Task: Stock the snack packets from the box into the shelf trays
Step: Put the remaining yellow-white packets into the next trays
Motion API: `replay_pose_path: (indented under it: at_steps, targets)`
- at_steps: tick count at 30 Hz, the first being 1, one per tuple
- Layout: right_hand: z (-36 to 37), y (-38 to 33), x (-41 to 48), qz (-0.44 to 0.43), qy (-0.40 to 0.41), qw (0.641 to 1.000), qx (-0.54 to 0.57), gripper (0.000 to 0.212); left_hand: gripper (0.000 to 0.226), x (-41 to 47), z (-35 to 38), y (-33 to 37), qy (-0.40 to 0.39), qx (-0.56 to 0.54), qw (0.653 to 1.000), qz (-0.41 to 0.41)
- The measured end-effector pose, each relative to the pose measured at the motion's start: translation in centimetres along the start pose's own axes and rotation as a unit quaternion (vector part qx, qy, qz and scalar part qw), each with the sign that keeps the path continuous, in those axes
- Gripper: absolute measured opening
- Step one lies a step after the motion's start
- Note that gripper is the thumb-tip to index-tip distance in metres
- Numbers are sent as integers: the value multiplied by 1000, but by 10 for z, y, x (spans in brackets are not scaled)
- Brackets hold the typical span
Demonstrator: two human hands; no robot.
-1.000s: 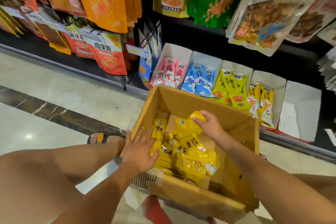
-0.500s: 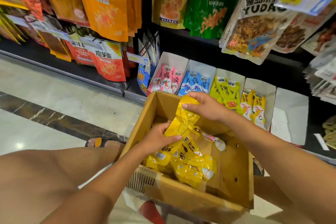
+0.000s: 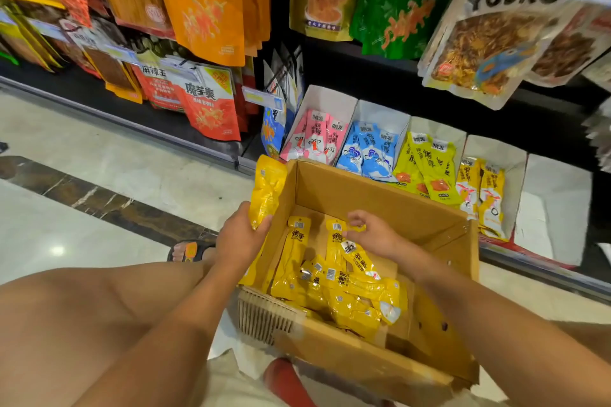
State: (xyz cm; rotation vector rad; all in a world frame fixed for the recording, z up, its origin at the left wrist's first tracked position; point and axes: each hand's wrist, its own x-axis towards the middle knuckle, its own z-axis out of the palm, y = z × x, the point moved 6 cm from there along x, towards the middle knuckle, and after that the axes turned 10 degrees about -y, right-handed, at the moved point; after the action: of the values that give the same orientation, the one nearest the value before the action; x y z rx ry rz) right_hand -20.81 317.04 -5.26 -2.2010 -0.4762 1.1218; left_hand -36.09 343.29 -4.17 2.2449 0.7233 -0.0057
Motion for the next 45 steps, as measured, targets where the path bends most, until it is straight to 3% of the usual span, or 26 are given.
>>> replay_pose_path:
  at_steps: [5, 14, 20, 31, 34, 39, 45]
  targets:
    - [50, 57, 13, 54, -64, 995, -50, 55, 43, 1, 6, -20, 29, 59, 996, -59]
    - [97, 132, 42, 116, -135, 970, -163, 62, 46, 2, 17, -26, 50, 86, 992, -83]
    - [98, 169, 63, 168, -126, 949, -236, 74, 46, 6, 21, -26, 55, 97, 989, -96]
    - [107, 189, 88, 186, -93, 922, -327, 63, 53, 7, 23, -30, 59, 109, 985, -124]
    - [104, 191, 90, 208, -107, 917, -323, 51, 52, 6, 22, -27, 65, 107, 984, -124]
    - [95, 189, 84, 201, -102, 939, -261, 50, 52, 5, 21, -28, 55, 110, 983, -136]
    - [65, 151, 65, 167, -64, 963, -202, 61, 52, 2, 21, -27, 50, 111, 984, -130]
